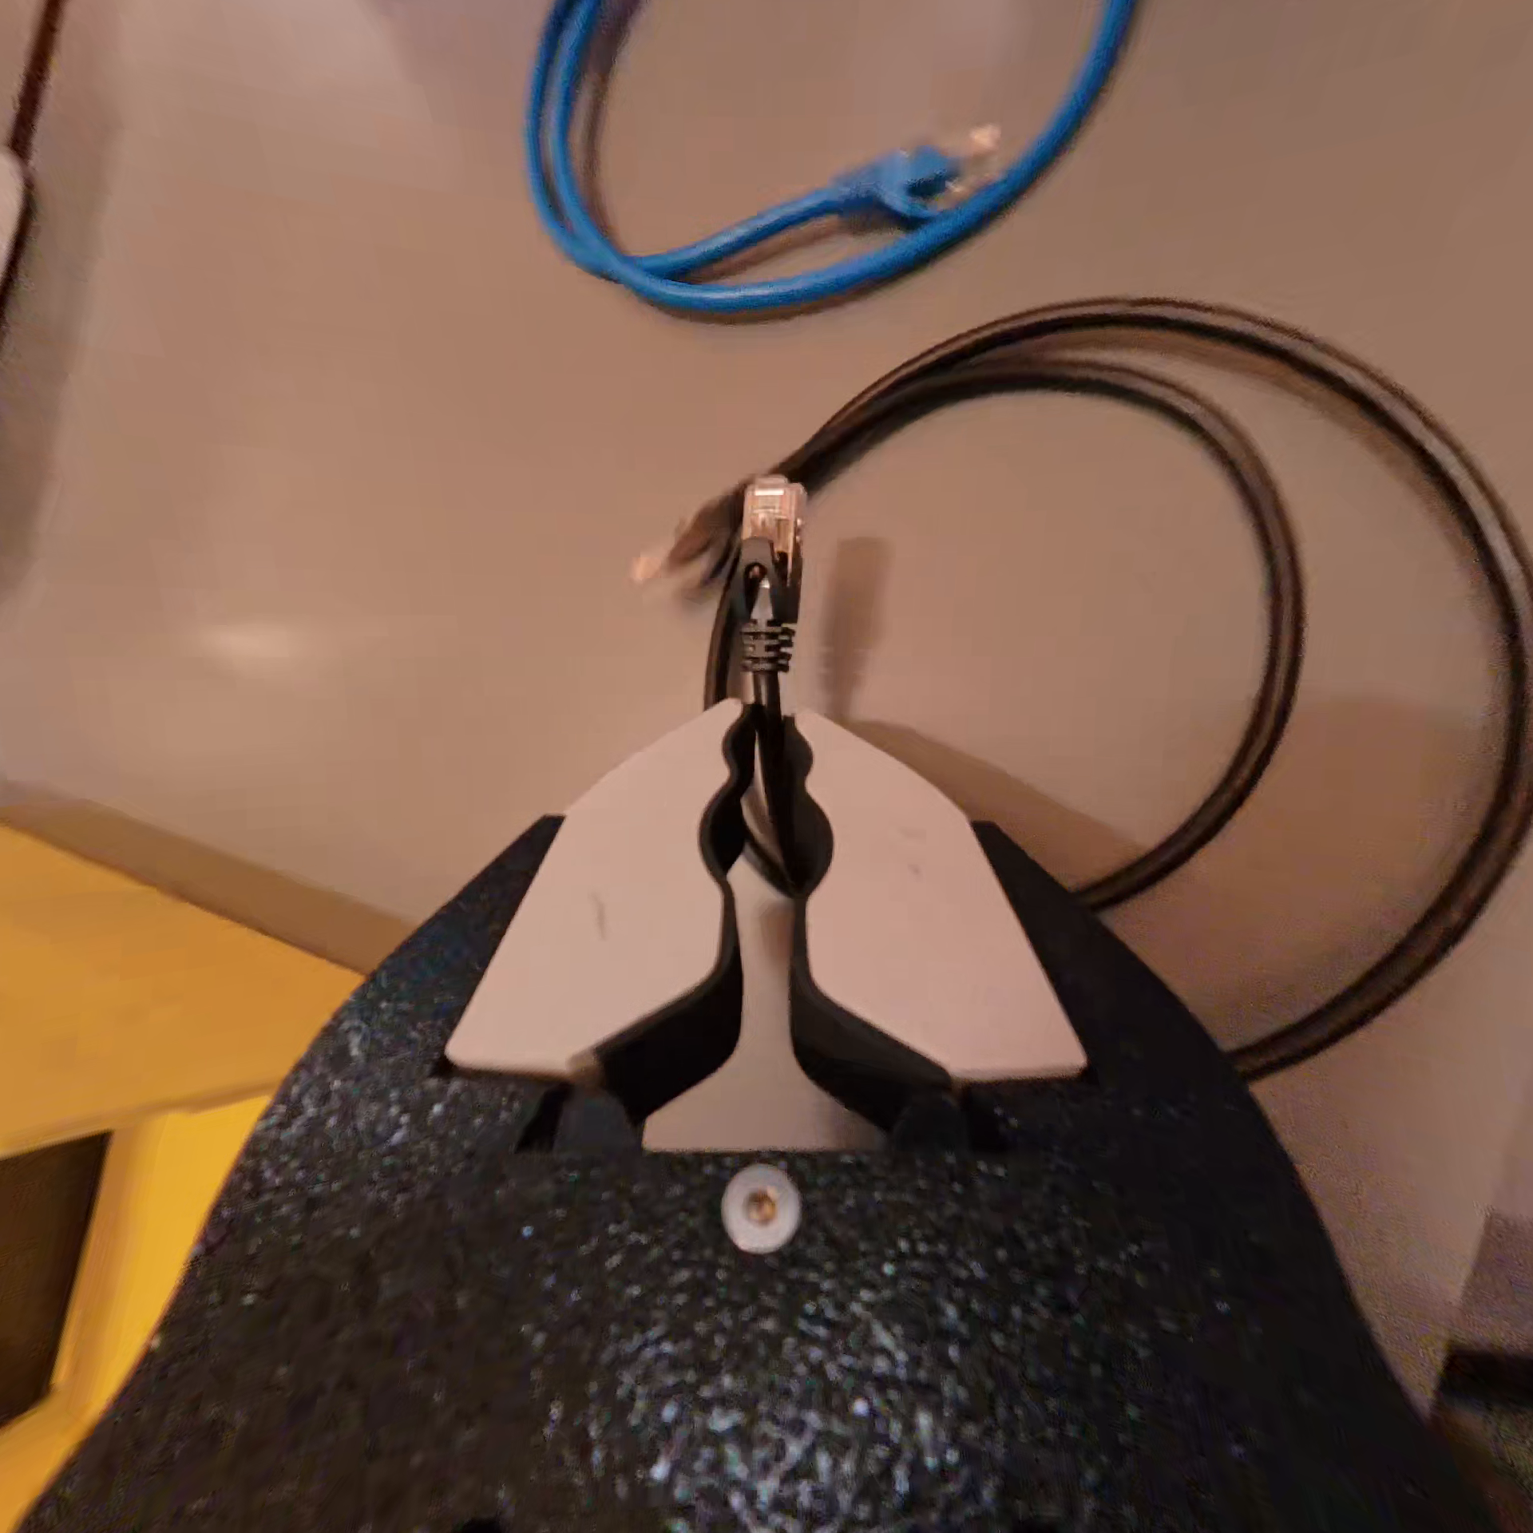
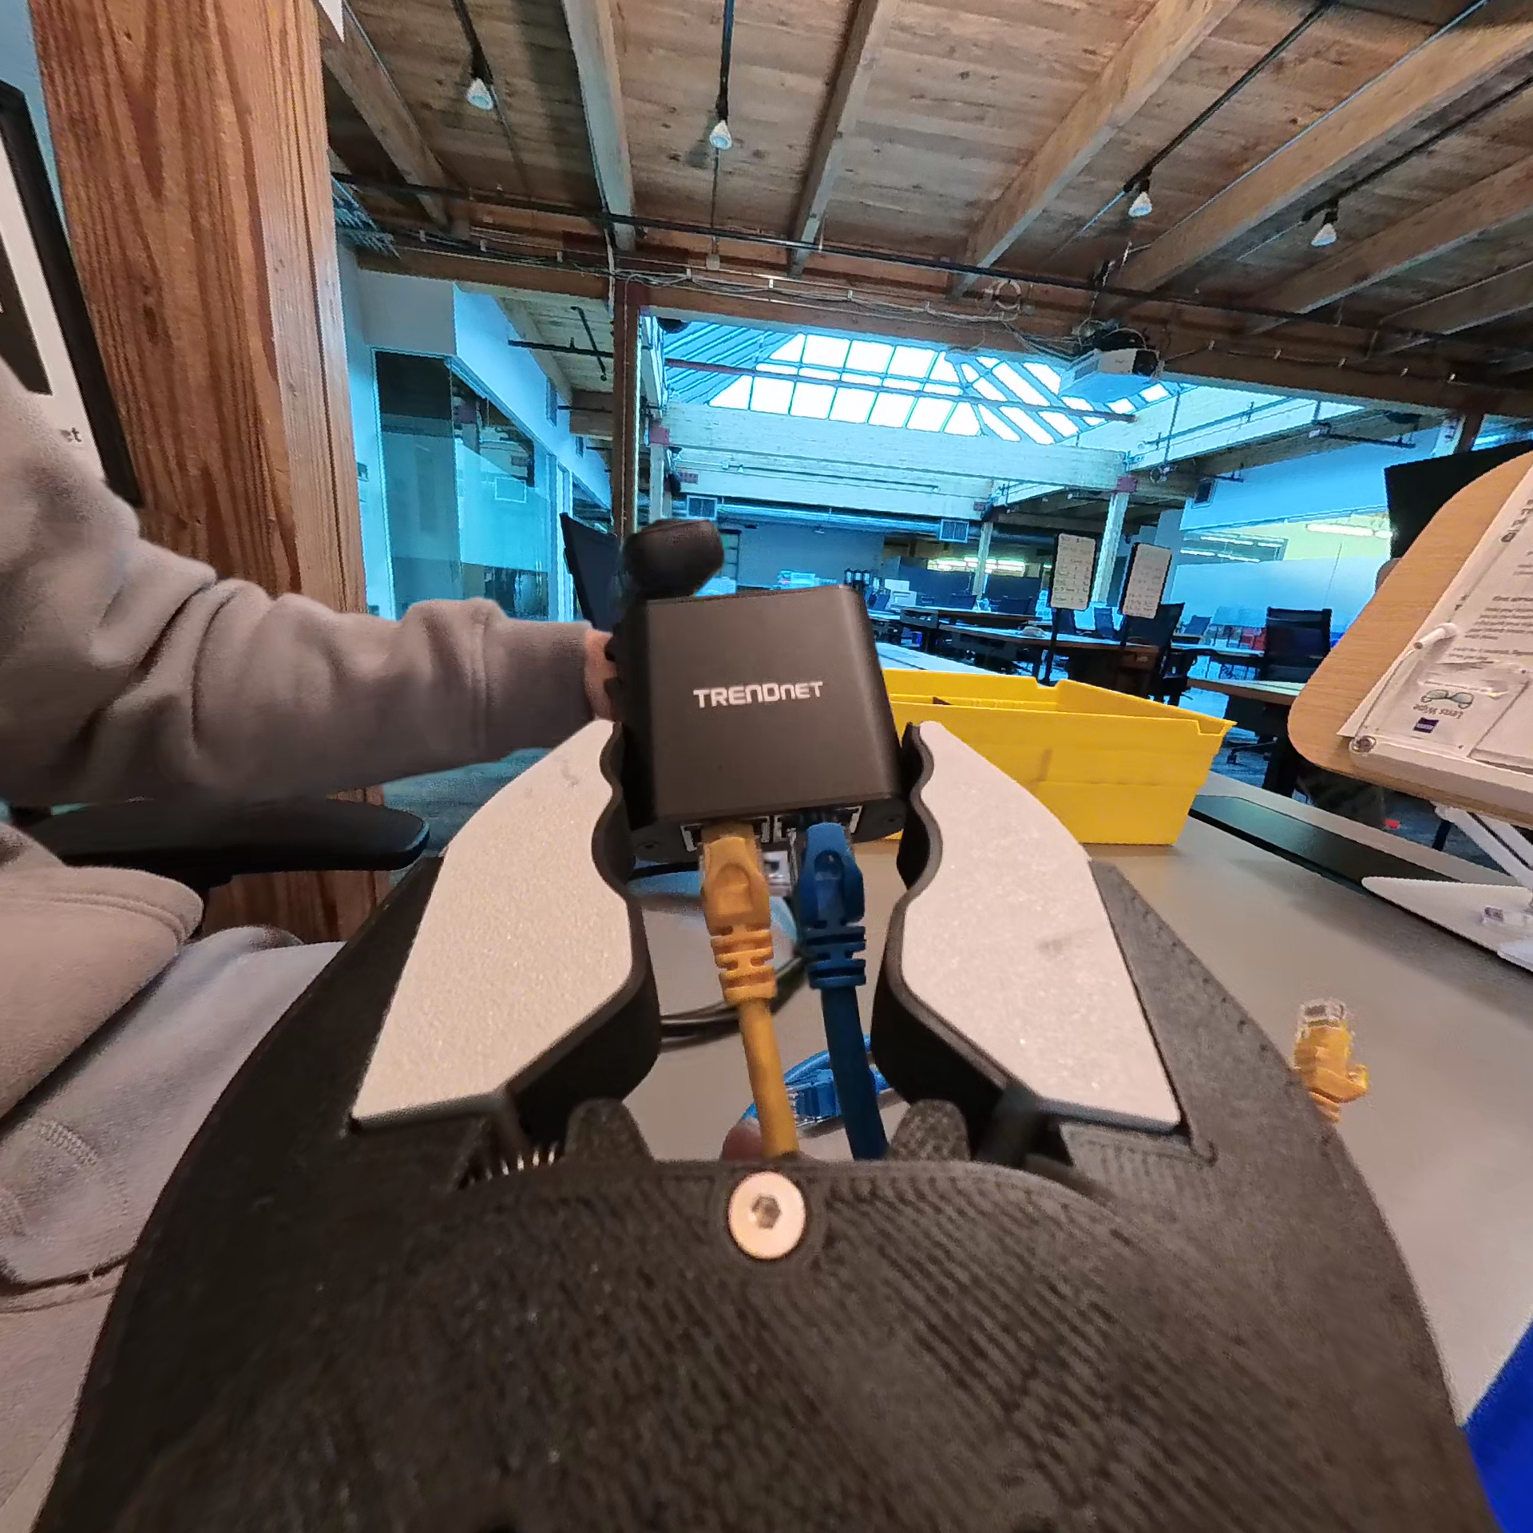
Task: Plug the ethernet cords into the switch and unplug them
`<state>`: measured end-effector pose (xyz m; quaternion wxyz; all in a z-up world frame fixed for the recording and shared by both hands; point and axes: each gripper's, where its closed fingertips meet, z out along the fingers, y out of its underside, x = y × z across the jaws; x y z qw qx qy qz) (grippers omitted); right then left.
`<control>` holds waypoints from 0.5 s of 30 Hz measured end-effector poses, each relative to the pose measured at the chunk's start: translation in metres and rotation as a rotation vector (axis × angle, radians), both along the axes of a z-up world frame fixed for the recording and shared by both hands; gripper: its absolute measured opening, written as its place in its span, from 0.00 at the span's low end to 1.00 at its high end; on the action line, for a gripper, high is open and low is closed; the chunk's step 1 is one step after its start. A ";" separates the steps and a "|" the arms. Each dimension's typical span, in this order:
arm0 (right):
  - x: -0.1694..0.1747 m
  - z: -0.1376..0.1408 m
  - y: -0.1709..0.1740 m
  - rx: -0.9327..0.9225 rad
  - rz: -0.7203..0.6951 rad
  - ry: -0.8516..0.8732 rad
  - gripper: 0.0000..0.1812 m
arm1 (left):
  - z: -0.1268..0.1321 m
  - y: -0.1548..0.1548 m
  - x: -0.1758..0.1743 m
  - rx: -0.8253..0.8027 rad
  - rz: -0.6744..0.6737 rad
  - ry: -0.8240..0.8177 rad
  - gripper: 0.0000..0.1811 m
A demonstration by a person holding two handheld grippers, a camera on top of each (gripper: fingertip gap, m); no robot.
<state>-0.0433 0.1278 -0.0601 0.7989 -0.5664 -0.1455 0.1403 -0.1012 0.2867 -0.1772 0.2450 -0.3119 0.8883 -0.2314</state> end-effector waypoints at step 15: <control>0.000 0.000 0.001 -0.005 0.006 0.001 0.35 | -0.022 -0.029 -0.005 -0.362 0.074 0.249 0.13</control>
